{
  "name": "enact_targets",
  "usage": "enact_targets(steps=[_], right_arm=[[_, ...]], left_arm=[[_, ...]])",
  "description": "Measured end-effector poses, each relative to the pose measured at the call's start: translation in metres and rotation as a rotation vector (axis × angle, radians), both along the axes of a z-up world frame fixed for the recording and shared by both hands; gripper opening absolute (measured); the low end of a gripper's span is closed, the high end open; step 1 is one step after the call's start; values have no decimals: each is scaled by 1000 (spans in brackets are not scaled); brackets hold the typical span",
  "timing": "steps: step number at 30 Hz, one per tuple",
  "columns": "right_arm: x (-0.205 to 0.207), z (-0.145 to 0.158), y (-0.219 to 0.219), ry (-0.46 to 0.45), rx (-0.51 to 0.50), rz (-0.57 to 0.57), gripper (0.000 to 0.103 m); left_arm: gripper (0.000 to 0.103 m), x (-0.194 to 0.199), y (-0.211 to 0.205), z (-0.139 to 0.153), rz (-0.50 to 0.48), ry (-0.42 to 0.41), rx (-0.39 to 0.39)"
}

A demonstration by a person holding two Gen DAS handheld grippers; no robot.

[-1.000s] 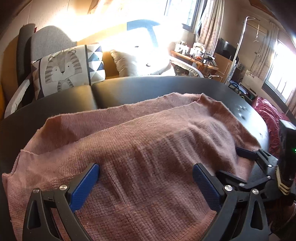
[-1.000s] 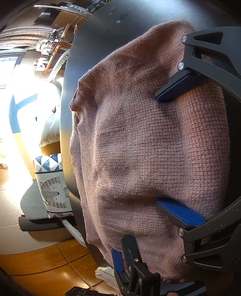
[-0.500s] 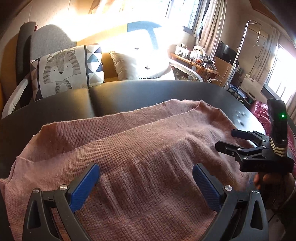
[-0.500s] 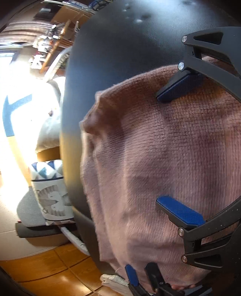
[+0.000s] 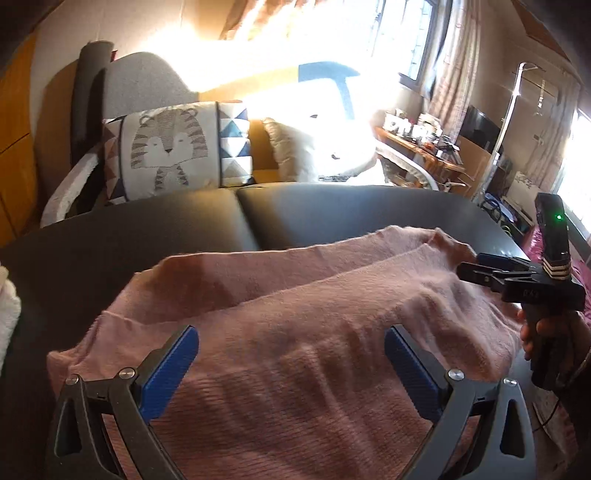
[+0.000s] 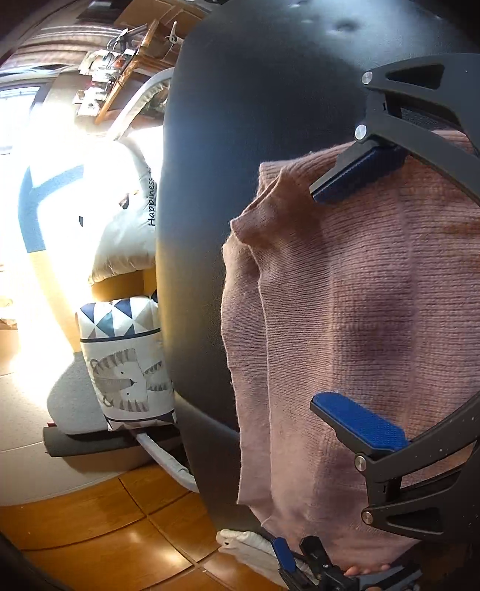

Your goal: Fold clothes

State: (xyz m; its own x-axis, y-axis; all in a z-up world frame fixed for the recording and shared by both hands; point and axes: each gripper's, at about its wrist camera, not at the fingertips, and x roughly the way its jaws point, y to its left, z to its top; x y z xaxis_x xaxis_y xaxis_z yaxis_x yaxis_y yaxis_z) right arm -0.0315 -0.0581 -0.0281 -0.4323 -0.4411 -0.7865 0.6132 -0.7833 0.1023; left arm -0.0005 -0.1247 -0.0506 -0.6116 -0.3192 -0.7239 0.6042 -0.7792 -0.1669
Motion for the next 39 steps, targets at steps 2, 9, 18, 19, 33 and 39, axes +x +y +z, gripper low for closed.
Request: enact_targets(steps=[2, 9, 18, 19, 33, 39], right_arm=[[-7, -18, -1, -36, 40, 7, 103], [-6, -33, 14, -13, 80, 12, 103], [8, -6, -13, 22, 16, -21, 103], [12, -2, -23, 34, 21, 15, 103], [4, -29, -29, -9, 40, 64, 103], [12, -30, -28, 21, 38, 36, 103]], left_arm=[[103, 12, -20, -15, 73, -34, 46], [103, 28, -40, -43, 106, -38, 83], [103, 28, -27, -21, 76, -64, 37], [103, 33, -26, -19, 86, -58, 35], [103, 65, -50, -48, 103, -45, 59], [103, 83, -49, -18, 102, 16, 55]])
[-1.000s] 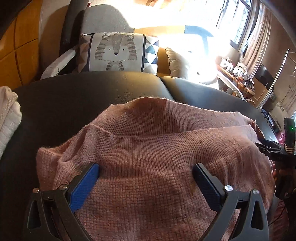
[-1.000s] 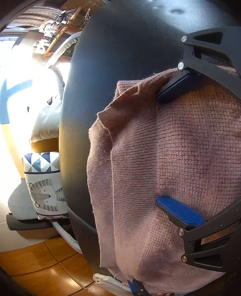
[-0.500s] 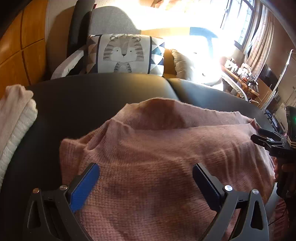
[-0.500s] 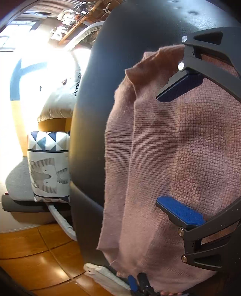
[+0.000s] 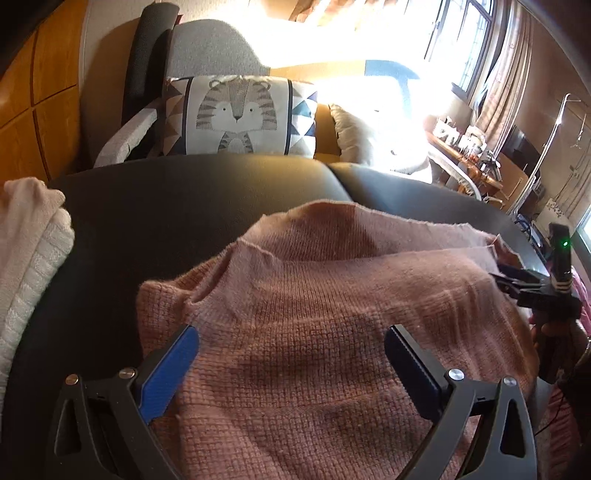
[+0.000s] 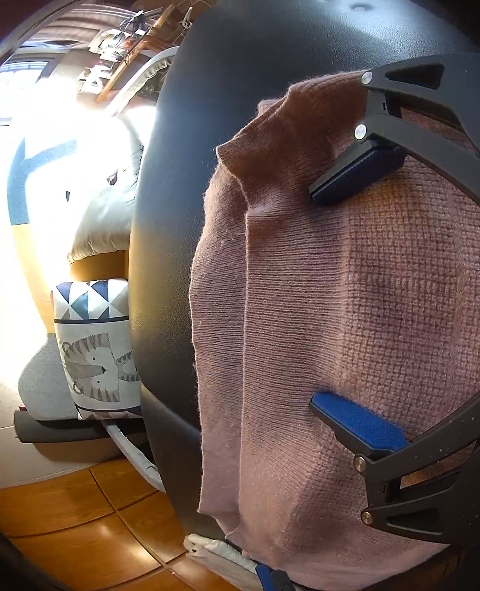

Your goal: Fold clothes

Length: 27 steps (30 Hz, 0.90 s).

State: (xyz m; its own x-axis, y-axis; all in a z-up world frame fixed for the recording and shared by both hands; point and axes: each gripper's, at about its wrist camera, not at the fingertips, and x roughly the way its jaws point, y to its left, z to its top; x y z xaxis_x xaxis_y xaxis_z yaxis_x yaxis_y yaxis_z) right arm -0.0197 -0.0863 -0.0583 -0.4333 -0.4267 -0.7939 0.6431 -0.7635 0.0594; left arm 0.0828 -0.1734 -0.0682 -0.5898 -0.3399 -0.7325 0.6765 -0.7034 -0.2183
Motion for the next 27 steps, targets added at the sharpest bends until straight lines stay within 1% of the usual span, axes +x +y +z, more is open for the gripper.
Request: enact_targets(steps=[2, 6, 7, 9, 11, 14, 19, 21, 27], right_arm=[[0, 0, 0, 5, -1, -5, 103], [1, -1, 0, 12, -1, -11, 103], [1, -1, 0, 13, -2, -12, 103], [2, -2, 0, 15, -1, -13, 103], [2, -2, 0, 18, -1, -15, 103], [2, -2, 1, 19, -3, -16, 103], [2, -2, 1, 22, -5, -19, 103], [2, -3, 1, 23, -6, -20, 103], [2, -2, 1, 23, -11, -23, 103]], left_arm=[[103, 19, -5, 8, 25, 30, 21], [103, 64, -23, 5, 95, 81, 106], [103, 71, -26, 1, 105, 84, 121], [103, 78, -30, -9, 110, 55, 146], [103, 76, -29, -17, 96, 52, 164], [103, 63, -27, -24, 65, 41, 164], [103, 40, -25, -39, 31, -29, 158], [103, 37, -25, -41, 33, -38, 138], [103, 30, -30, -42, 48, -73, 146]])
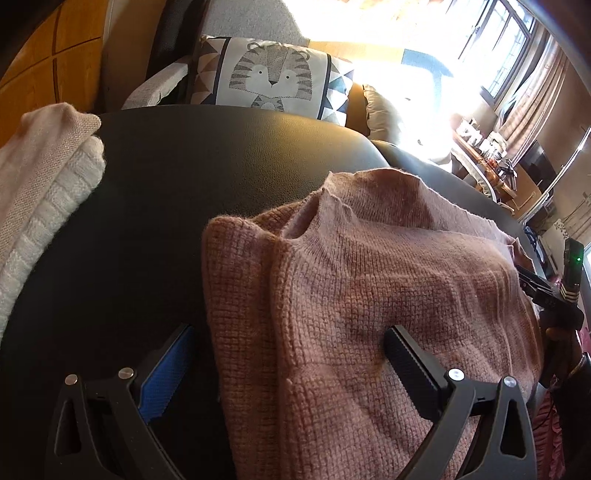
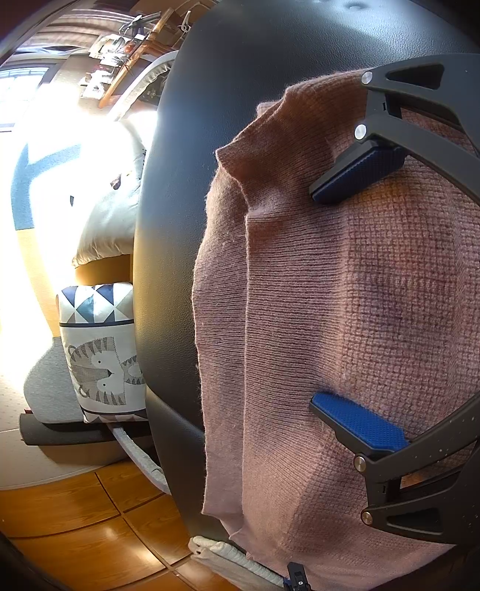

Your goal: Fold clothes

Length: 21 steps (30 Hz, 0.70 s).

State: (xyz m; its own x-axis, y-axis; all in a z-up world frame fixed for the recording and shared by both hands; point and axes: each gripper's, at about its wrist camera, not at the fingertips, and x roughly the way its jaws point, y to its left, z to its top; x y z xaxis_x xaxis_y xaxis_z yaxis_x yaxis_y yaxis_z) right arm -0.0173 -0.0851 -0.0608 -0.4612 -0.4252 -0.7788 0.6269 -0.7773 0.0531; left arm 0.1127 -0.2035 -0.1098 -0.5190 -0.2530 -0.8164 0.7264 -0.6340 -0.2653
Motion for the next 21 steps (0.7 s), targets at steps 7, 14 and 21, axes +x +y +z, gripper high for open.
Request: enact_targets(steps=[7, 14, 21], right_arm=[[2, 8, 7, 5, -50, -8, 103], [7, 54, 71, 114, -97, -36, 103], [-38, 20, 128, -101, -104, -70, 103]], left_arm=[[102, 3, -2, -1, 11, 23, 9], [102, -4, -5, -1, 23, -21, 16], [103, -9, -4, -3, 30, -35, -13]])
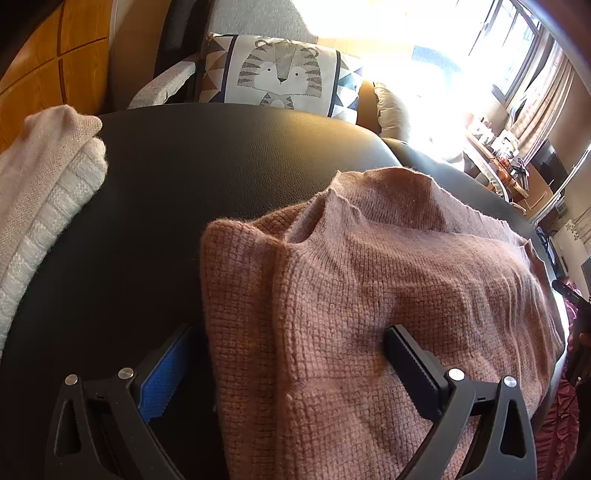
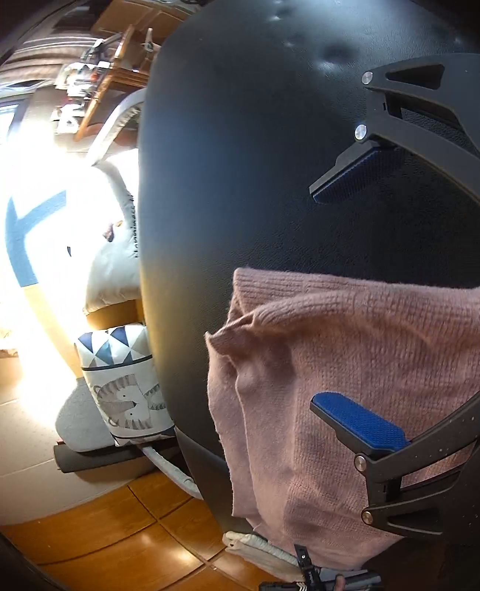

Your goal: Fold clothes

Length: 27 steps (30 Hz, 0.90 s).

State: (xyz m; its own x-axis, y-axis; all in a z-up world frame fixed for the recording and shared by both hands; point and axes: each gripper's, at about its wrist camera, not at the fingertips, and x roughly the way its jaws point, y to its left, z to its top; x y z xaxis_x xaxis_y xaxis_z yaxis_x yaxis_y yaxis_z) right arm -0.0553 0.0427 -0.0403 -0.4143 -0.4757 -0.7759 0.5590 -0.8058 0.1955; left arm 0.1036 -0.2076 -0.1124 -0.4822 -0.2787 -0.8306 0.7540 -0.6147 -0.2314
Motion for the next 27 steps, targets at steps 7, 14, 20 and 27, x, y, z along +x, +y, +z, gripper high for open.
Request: enact_targets(steps=[7, 14, 20, 27], right_arm=[[-9, -24, -27, -35, 57, 117, 103], [-11, -30, -31, -45, 73, 125, 103], [-8, -32, -39, -52, 137, 93, 103], [21, -8, -48, 116, 240, -42, 103]], left_arm=[[103, -4, -2, -2, 0, -7, -4], [103, -5, -1, -3, 13, -13, -21], [103, -4, 0, -4, 14, -17, -23], [103, -7, -5, 0, 20, -54, -5]])
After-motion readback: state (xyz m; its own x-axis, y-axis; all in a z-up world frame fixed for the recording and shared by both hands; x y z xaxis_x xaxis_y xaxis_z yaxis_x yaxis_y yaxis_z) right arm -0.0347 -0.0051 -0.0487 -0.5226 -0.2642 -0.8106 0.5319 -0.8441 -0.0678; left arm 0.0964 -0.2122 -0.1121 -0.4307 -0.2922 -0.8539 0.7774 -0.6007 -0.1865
